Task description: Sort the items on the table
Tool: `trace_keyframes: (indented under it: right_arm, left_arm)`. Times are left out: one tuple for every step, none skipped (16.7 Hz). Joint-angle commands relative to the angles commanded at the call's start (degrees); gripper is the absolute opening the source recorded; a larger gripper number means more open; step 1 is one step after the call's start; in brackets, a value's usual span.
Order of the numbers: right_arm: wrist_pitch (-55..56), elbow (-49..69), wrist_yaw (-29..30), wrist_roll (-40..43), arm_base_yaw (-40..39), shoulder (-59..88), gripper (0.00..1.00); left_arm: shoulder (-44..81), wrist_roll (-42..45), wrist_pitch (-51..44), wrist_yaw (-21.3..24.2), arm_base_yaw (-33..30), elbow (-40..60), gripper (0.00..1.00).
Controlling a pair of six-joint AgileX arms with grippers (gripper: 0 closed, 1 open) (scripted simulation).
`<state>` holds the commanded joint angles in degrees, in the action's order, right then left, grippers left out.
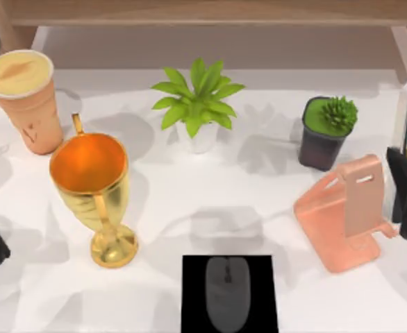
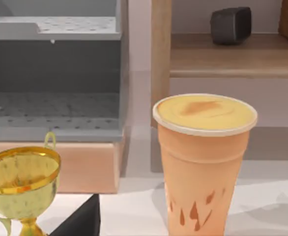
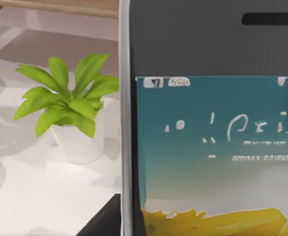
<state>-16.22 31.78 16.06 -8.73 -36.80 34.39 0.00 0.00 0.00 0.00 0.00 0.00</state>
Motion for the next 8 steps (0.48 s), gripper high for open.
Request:
trace_keyframes:
  right_arm:
    - [0.2, 0.8, 0.1, -0.1, 0.3, 0.0, 0.00]
    - [0.6, 1.3, 0.1, -0.2, 0.5, 0.0, 0.00]
    - [0.9, 1.4, -0.1, -0.2, 0.5, -0.2, 0.00]
    - [1.0, 1.4, -0.2, -0.2, 0.6, -0.3, 0.00]
    - [1.4, 1.4, -0.5, -0.2, 0.8, 0.0, 0.00]
    - [2.1, 1.6, -0.7, -0.1, 0.9, 0.6, 0.00]
    - [3.2, 1.5, -0.9, 0.1, 1.0, 1.6, 0.00]
    - [4.7, 1.1, -1.1, 0.3, 1.4, 3.0, 0.00]
  left_arm:
    - [0.0, 0.0, 0.0, 0.0, 0.0, 0.0, 1.00]
    - [0.0, 0.0, 0.0, 0.0, 0.0, 0.0, 1.00]
    - [0.0, 0.0, 0.0, 0.0, 0.0, 0.0, 1.00]
    - [0.0, 0.0, 0.0, 0.0, 0.0, 0.0, 1.00]
    - [0.0, 0.0, 0.0, 0.0, 0.0, 0.0, 1.00]
    - [0.0, 0.0, 0.0, 0.0, 0.0, 0.0, 1.00]
    - [0.0, 0.0, 0.0, 0.0, 0.0, 0.0, 1.00]
    - [0.0, 0.0, 0.0, 0.0, 0.0, 0.0, 1.00]
